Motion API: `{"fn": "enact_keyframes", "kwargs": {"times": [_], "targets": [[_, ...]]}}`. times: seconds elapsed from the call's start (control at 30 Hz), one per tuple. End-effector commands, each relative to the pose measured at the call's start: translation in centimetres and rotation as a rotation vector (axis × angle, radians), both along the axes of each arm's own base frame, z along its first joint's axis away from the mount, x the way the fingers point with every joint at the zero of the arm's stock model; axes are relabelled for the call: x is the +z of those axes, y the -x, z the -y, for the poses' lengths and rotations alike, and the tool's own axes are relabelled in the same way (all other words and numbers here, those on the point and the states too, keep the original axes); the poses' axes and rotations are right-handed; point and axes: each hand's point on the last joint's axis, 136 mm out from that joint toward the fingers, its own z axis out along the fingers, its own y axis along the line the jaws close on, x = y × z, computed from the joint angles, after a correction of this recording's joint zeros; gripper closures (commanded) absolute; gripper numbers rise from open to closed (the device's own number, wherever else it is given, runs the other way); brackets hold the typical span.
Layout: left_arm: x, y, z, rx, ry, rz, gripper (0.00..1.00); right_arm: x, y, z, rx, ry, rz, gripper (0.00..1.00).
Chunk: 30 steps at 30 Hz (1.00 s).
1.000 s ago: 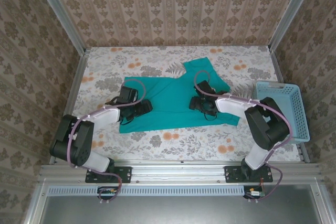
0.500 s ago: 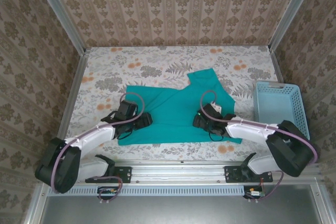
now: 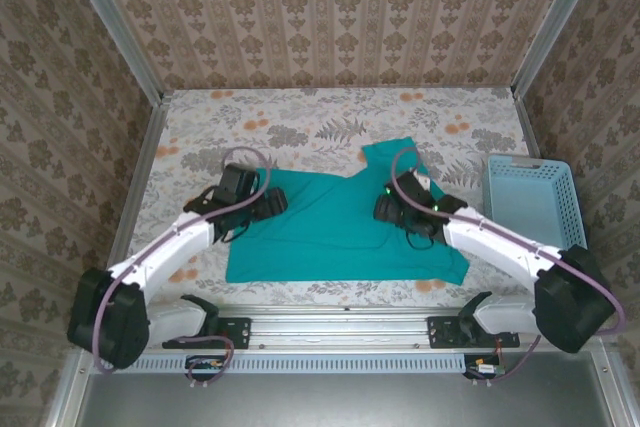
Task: Fold the inside-out t-shirt
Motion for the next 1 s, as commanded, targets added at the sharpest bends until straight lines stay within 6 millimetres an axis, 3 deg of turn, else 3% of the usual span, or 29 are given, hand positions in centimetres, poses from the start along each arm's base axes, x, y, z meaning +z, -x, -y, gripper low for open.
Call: {"fn": "enact_keyframes", "kwargs": {"times": [0.0,0.1,0.23,0.5,0.7,0.97], "targets": [[0.2,-2.7,-2.3,0.024,-0.099,-0.016,0.1,0.2,-2.0,0.8,0.039,0.05,-0.033,0.16],[0.4,-5.4,-5.0,0.102,-0.188,-0.036,0.11,0.5,-3.2,0.6,0.037,0.046,-0.031,0.16],[-0.5,-8.6,-7.0,0.155,-0.261,-0.068,0.12,0.3,-3.0,0.6,0.043,0.039,-0.031,0.17],[-4.8,-13.7,-6.4,0.131,-0.205,-0.171,0.22,-1.8,0.4,2.0,0.066,0.036,-0.049,0.17],[-6.5,-15.4,-5.8,0.131,-0.204,-0.203,0.29,-3.6,2.7,2.5,0.076,0.008,-0.075,0.17],[-8.3,-15.9,-5.5,0.123,-0.235,-0.243,0.46,-3.2,3.8,3.2,0.067,0.0,-0.05,0.16]]}}
